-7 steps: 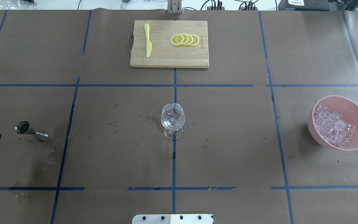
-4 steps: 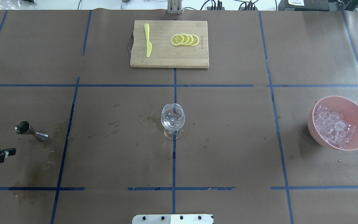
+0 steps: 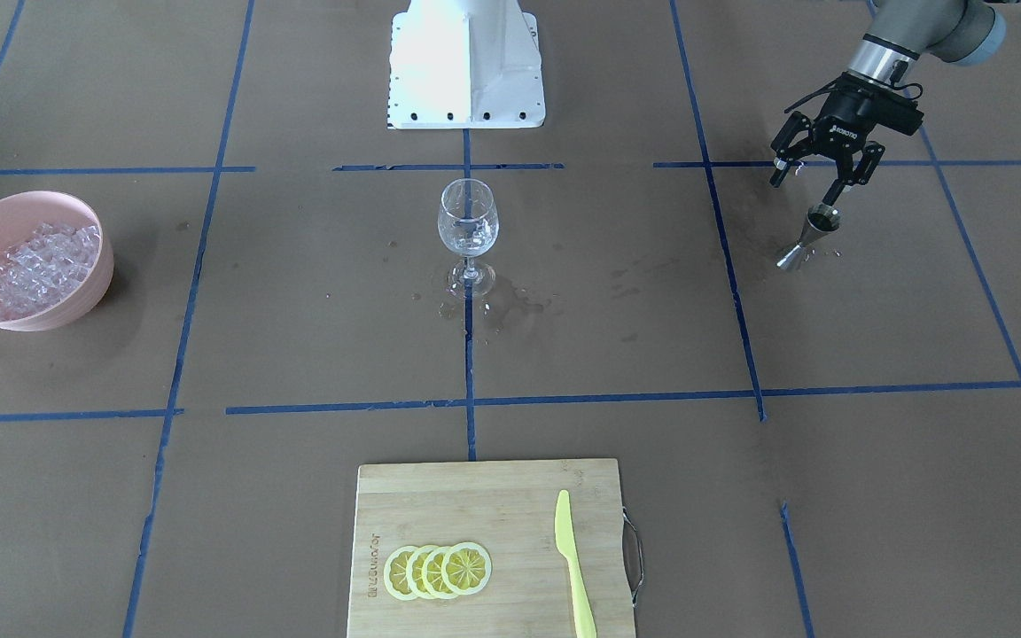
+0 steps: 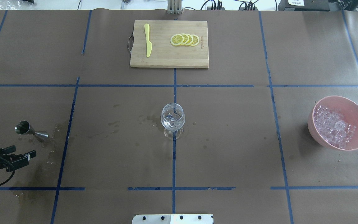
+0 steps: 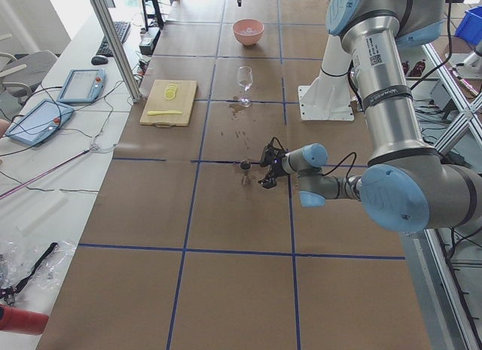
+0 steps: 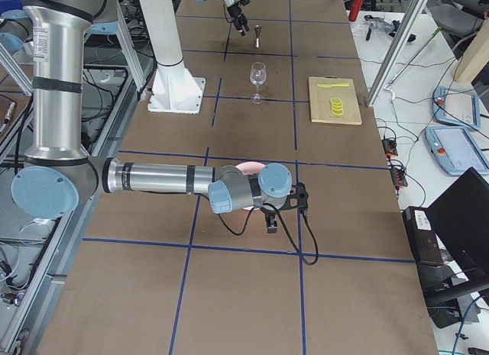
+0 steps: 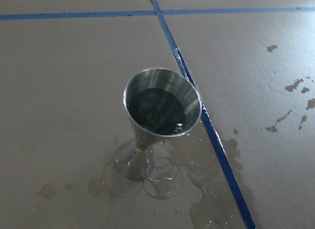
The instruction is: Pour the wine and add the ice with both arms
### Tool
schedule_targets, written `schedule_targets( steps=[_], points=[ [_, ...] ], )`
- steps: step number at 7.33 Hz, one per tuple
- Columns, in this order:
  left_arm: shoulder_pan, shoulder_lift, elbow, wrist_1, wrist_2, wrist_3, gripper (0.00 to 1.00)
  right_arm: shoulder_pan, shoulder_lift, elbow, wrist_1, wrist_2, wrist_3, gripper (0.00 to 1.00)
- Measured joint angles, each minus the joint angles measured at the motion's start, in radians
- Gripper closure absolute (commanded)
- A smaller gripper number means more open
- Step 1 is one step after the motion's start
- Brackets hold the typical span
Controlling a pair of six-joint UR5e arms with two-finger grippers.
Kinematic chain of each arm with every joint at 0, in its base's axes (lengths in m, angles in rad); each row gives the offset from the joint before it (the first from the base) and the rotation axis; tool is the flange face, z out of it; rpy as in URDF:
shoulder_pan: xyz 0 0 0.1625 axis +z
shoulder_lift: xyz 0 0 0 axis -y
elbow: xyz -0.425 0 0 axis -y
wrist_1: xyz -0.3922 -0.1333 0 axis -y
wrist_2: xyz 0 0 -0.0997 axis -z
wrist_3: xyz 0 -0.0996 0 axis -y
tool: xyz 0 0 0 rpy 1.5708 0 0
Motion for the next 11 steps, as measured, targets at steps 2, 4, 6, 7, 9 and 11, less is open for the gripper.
schedule_targets(
  steps=[2,4,6,7,9,11],
  points=[
    [0.085,-0.01,0.006,0.004,0.201,-0.018,0.04,0.0,0.0,-0.001,0.0,0.001,0.0,0.0],
    [0.127,-0.029,0.031,0.013,0.305,-0.01,0.02,0.001,0.0,-0.002,-0.001,0.0,-0.002,0.0],
    [0.15,-0.068,0.066,0.064,0.424,-0.003,0.01,0.001,0.0,-0.001,-0.001,-0.001,-0.002,0.0],
    [0.153,-0.086,0.078,0.08,0.486,-0.003,0.01,0.001,0.001,0.0,0.0,-0.001,-0.002,0.0],
    [0.156,-0.127,0.108,0.089,0.584,-0.003,0.02,0.001,0.008,0.0,0.001,-0.001,-0.002,0.0],
    [0.156,-0.166,0.154,0.09,0.668,-0.003,0.13,0.001,0.019,0.0,0.001,-0.002,-0.001,0.0]
  ],
)
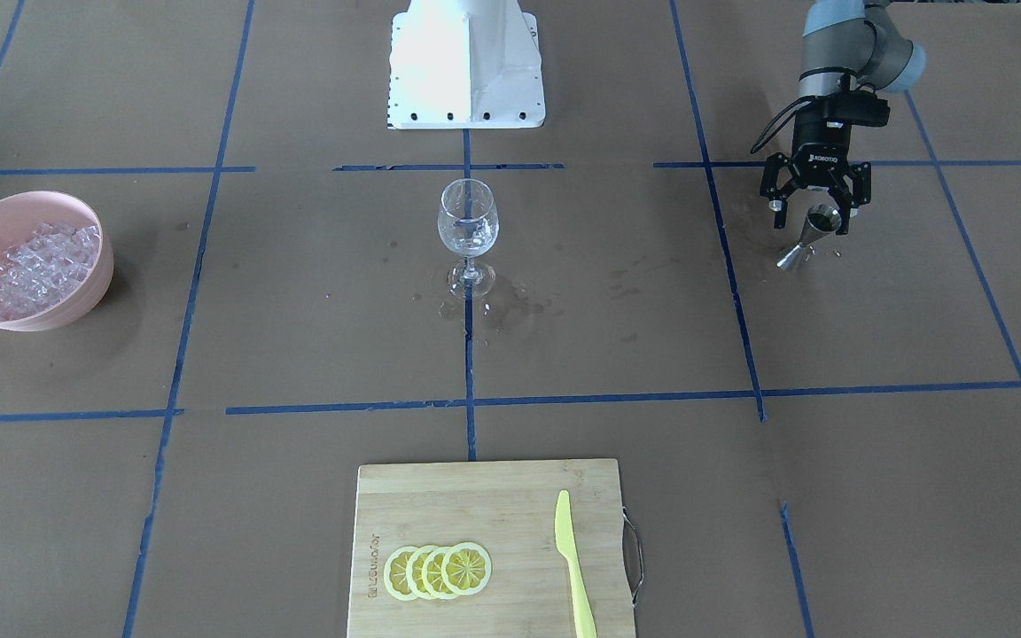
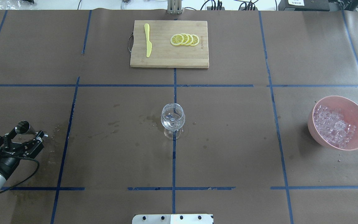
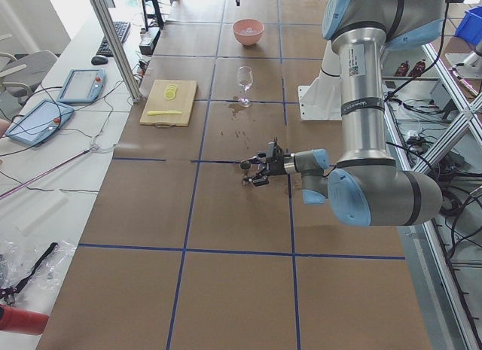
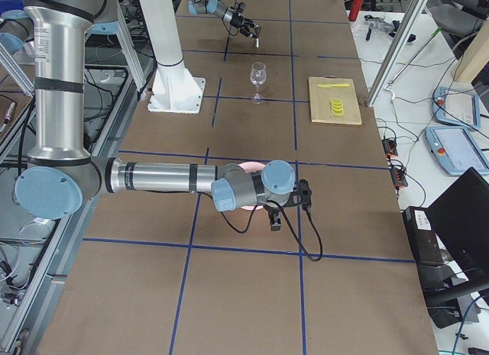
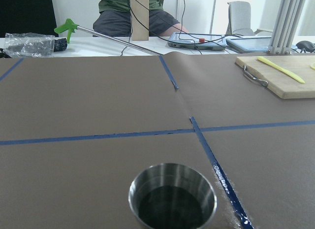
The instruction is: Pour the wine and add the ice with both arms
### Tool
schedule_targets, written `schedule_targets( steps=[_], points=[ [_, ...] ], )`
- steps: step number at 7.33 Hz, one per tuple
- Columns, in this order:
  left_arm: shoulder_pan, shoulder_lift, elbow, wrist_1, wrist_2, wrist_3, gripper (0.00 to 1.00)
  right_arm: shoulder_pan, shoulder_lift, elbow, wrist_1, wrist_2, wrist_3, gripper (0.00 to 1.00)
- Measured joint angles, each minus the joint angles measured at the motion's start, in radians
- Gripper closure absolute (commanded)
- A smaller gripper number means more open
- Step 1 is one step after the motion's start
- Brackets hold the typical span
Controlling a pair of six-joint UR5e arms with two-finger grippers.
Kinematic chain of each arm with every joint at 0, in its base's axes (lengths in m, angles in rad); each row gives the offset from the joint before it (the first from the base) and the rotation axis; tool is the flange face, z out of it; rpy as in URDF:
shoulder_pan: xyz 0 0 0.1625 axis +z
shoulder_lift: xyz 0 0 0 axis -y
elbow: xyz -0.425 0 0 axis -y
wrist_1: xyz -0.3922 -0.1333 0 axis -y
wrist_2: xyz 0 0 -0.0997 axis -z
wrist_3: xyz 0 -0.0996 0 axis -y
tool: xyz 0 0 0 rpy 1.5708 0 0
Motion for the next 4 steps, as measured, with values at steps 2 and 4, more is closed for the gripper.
schedule_targets(
  steps=[2,4],
  points=[
    [0.0,-0.022,0.041,0.0,0.039,-0.001,0.19,0.0,0.004,0.0,0.0,0.0,0.001,0.0],
    [0.0,-0.053,0.08,-0.001,0.052,-0.001,0.36,0.0,0.008,-0.001,-0.001,-0.001,0.002,0.0]
  ],
)
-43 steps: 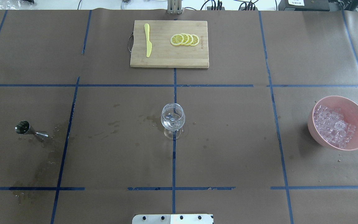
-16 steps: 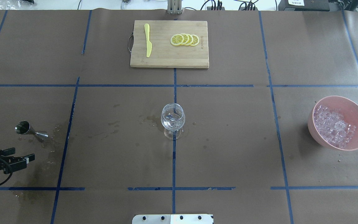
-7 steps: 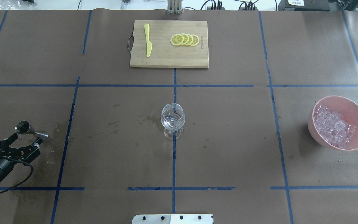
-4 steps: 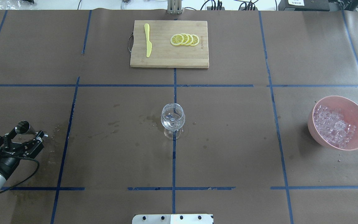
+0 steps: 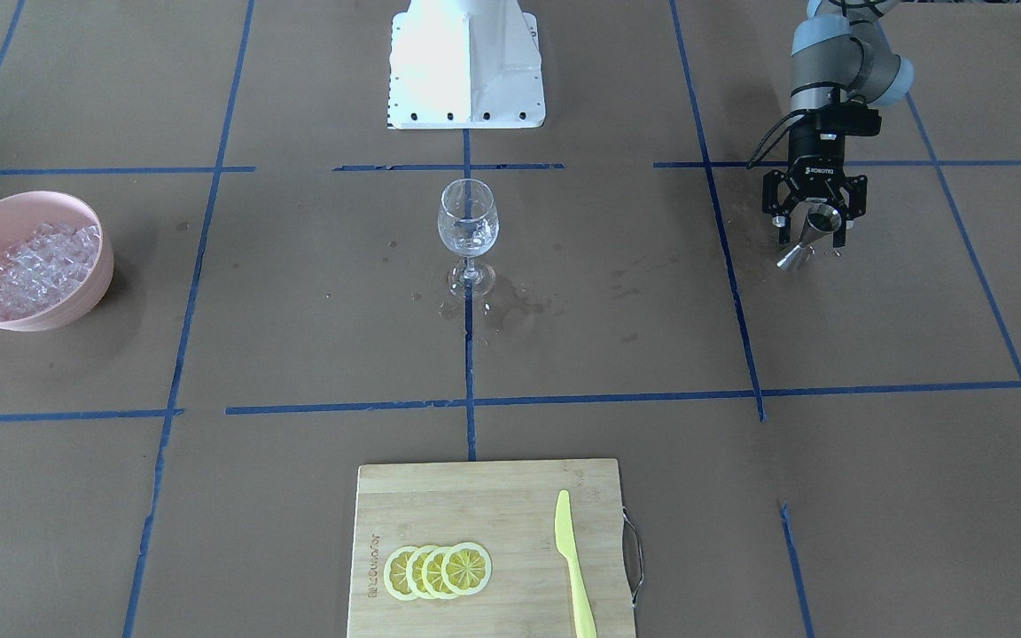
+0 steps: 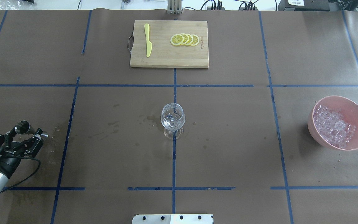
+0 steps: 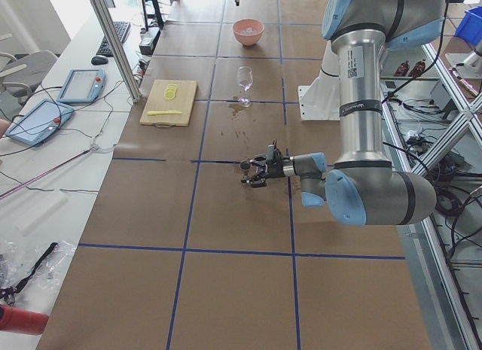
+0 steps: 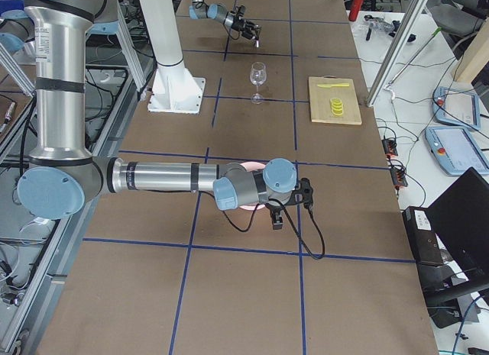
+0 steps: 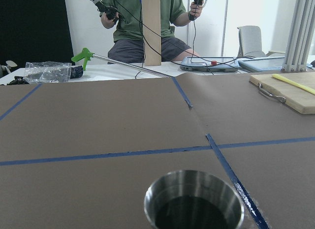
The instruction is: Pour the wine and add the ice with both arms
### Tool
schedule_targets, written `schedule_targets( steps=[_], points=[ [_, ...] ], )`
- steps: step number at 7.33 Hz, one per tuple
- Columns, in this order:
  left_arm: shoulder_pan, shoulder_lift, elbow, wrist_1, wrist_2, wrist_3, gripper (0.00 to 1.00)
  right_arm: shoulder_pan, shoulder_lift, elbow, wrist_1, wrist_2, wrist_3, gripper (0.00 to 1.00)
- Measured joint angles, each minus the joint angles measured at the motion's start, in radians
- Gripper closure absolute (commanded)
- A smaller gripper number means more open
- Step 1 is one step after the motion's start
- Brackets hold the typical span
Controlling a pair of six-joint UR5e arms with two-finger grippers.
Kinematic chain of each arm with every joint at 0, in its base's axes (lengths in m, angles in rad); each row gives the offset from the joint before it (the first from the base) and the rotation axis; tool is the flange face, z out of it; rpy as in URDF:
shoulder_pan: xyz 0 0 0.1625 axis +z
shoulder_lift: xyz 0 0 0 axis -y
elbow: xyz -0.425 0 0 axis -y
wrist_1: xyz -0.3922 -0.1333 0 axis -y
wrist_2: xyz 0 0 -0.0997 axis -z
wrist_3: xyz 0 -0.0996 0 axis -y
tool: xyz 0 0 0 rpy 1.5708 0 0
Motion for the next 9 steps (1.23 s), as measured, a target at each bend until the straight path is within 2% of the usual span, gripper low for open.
schedule_targets(
  steps=[1,2,4,7,9],
  points=[
    [0.0,-0.006,0.007,-0.002,0.001,0.0,0.53,0.0,0.001,0.0,0.0,0.0,0.001,0.0],
    [0.0,-0.008,0.009,-0.005,0.0,0.0,0.65,0.0,0.001,0.0,0.0,-0.001,0.001,0.0],
    [0.0,-0.009,0.01,-0.01,-0.001,0.0,1.0,0.0,0.001,-0.001,-0.001,-0.001,0.002,0.0],
    [0.0,-0.007,0.006,-0.013,-0.001,-0.007,1.0,-0.001,0.003,0.0,-0.001,-0.001,0.003,0.0],
    [-0.002,-0.007,-0.034,-0.044,-0.003,-0.005,1.0,0.0,0.003,0.001,-0.001,0.0,0.003,0.0]
  ],
)
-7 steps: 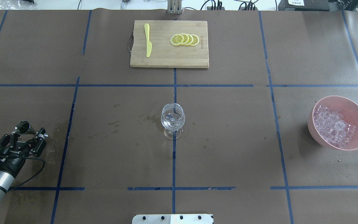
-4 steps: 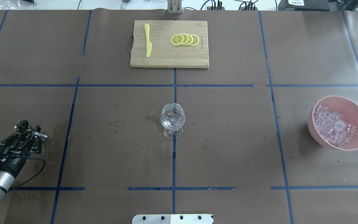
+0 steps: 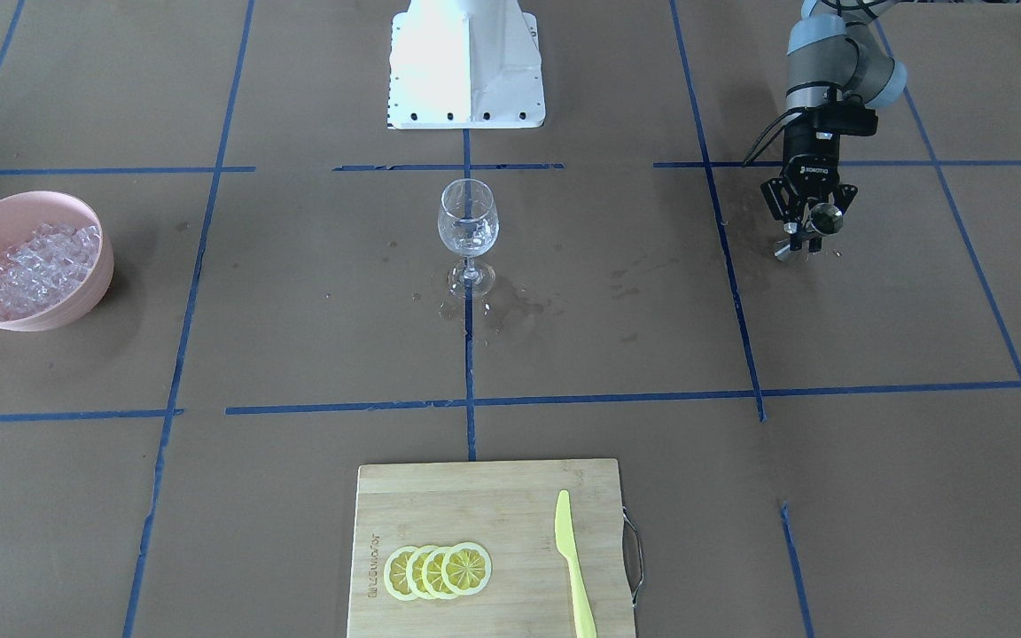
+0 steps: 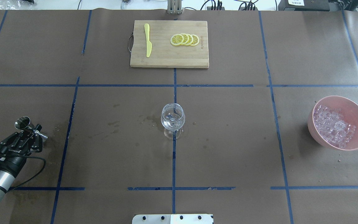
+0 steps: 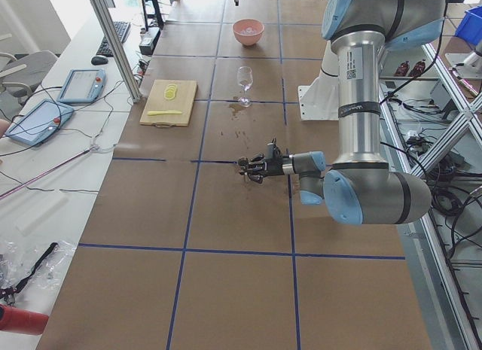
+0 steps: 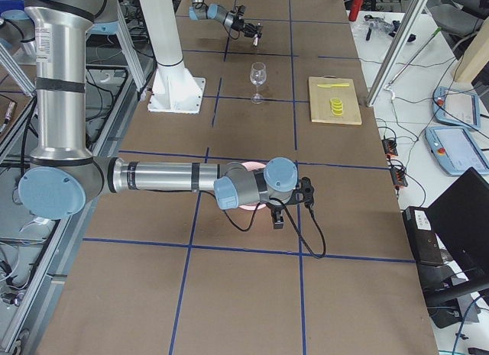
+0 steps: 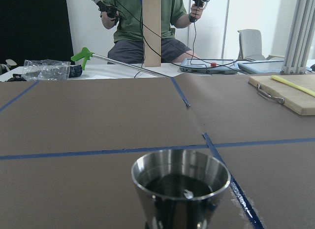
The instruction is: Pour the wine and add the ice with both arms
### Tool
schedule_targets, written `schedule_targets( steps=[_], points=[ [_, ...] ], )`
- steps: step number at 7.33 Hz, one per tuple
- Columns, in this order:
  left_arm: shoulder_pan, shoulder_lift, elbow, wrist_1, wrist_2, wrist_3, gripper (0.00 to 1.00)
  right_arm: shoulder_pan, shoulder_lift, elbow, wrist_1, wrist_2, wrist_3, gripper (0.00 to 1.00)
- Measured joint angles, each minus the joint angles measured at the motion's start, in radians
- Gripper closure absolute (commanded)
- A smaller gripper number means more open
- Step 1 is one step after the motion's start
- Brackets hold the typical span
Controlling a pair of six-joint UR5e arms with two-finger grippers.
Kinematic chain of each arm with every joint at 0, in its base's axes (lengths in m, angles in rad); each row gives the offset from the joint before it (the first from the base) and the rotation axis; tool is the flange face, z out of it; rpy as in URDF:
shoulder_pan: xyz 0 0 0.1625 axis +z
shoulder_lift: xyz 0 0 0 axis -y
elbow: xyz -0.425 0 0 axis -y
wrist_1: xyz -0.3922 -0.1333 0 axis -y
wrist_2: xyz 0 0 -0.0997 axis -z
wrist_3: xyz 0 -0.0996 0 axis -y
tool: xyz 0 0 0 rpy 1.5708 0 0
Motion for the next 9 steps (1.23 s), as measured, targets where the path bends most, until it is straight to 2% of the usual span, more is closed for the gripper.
schedule_targets(
  steps=[3,9],
  points=[
    [-0.002,-0.019,-0.112,-0.176,-0.108,0.039,1.0,0.0,0.0,0.0,0.0,0.001,0.0,0.0],
    [-0.032,-0.229,-0.176,-0.189,-0.087,0.414,1.0,0.0,-0.001,-0.009,0.0,0.0,-0.001,0.0]
  ],
)
